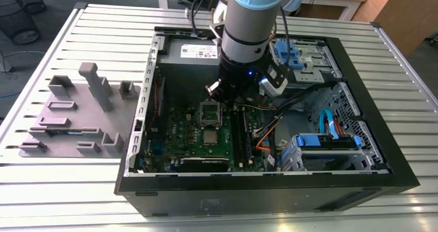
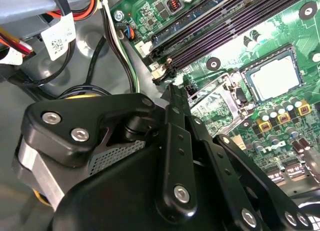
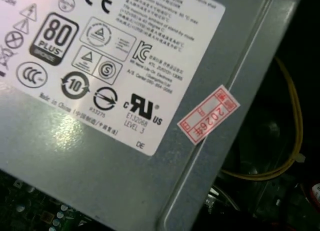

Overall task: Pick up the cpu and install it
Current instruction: 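Close the cpu cover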

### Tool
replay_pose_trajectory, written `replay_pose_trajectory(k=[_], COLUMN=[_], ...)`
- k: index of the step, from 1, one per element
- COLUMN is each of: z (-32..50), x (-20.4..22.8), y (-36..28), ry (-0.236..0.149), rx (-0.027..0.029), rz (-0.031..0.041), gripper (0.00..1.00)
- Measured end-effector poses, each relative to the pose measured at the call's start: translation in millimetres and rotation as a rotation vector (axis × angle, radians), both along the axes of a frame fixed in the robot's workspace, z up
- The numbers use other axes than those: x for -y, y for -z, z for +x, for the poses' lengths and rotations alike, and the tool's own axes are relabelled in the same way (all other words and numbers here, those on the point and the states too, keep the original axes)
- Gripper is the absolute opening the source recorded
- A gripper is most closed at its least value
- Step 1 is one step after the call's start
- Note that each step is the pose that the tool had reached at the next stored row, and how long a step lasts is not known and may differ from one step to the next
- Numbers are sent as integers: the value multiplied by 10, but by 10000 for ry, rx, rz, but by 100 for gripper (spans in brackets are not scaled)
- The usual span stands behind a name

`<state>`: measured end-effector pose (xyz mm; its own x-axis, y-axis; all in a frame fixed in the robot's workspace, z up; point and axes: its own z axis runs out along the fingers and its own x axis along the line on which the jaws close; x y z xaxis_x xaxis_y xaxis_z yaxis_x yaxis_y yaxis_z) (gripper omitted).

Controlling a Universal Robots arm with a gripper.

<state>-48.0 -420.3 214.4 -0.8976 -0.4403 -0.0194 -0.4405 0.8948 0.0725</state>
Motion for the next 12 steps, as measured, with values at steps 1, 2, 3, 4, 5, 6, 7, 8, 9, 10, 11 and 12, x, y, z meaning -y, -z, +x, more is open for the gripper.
replay_pose_trajectory(k=[1, 2, 3, 4, 5, 6, 7, 8, 9, 10, 11, 12], z=[0, 0, 0, 0, 0, 0, 0, 1, 1, 0, 0, 0], x=[1, 1, 1, 0, 0, 0, -1, -4, -8, -12, -17, -21], y=[2, 5, 9, 13, 17, 21, 23, 25, 27, 28, 30, 33], ry=[-42, -104, -184, -263, -346, -413, -456, -483, -497, -505, -507, -509], rx=[3, 7, 9, 11, 11, 12, 11, 12, 11, 12, 13, 14], rz=[0, 1, 1, 0, -1, -1, 0, 5, 10, 17, 24, 27], gripper=[11, 11, 11, 11, 11, 11, 11, 11, 11, 11, 11, 11])
